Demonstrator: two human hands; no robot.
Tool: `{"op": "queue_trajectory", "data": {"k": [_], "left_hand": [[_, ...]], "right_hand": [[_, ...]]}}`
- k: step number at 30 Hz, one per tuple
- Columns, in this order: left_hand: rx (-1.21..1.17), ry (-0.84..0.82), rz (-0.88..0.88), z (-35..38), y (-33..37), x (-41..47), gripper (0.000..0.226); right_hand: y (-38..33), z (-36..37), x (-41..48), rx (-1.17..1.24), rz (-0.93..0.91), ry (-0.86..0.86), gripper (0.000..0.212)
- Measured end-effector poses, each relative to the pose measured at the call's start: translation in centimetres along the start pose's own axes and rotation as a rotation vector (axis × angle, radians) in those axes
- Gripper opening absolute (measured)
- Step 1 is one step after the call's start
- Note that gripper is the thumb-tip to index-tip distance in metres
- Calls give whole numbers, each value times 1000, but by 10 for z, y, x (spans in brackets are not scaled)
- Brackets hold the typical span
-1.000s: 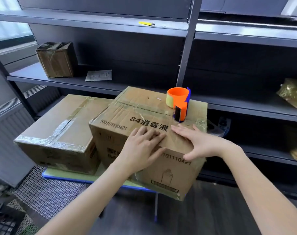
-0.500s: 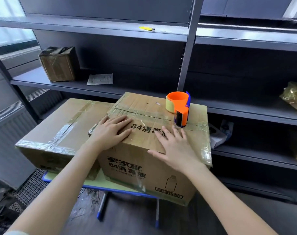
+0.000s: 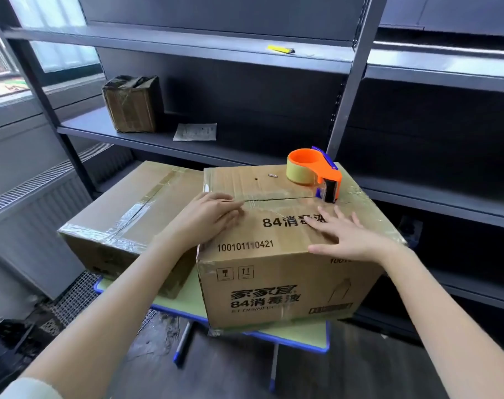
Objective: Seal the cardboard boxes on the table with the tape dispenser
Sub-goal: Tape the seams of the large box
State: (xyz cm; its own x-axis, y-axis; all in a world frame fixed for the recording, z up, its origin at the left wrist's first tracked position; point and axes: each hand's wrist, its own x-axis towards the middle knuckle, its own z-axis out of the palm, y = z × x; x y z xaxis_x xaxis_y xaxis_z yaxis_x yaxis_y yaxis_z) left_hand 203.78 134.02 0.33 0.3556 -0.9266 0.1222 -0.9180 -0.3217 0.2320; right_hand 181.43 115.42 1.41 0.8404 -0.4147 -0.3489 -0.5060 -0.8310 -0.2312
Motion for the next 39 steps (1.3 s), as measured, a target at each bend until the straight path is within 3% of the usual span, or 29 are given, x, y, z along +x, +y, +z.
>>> {"op": "queue_trajectory", "data": {"k": [4, 10, 16, 21, 24, 26, 32, 36, 39], "left_hand": [[-213, -27, -118, 12, -22, 10, 44], [-145, 71, -16, 27, -39, 11, 39], [-138, 88, -9, 33, -41, 13, 40], [-90, 66, 6, 31, -35, 6, 41], [-24, 82, 0, 32, -25, -8, 73], [34, 114, 7, 34, -19, -14, 80], [230, 160, 104, 38, 10, -25, 71], [313, 238, 256, 48, 30, -32, 62], [313, 223, 308, 56, 51, -23, 57]], "right_hand": [[-69, 21, 5, -79, 5, 50, 82], [-157, 51, 36, -85, 46, 164, 102], [-192, 56, 50, -116, 80, 198, 108], [-182, 58, 44, -138, -32, 212, 97], [-163, 55, 34, -168, -149, 187, 94], [-144, 51, 26, -199, -217, 154, 92], [-85, 30, 5, -82, -310, -2, 87], [-50, 12, -8, -3, -247, -158, 93], [-26, 1, -19, 23, -162, -148, 96]]}}
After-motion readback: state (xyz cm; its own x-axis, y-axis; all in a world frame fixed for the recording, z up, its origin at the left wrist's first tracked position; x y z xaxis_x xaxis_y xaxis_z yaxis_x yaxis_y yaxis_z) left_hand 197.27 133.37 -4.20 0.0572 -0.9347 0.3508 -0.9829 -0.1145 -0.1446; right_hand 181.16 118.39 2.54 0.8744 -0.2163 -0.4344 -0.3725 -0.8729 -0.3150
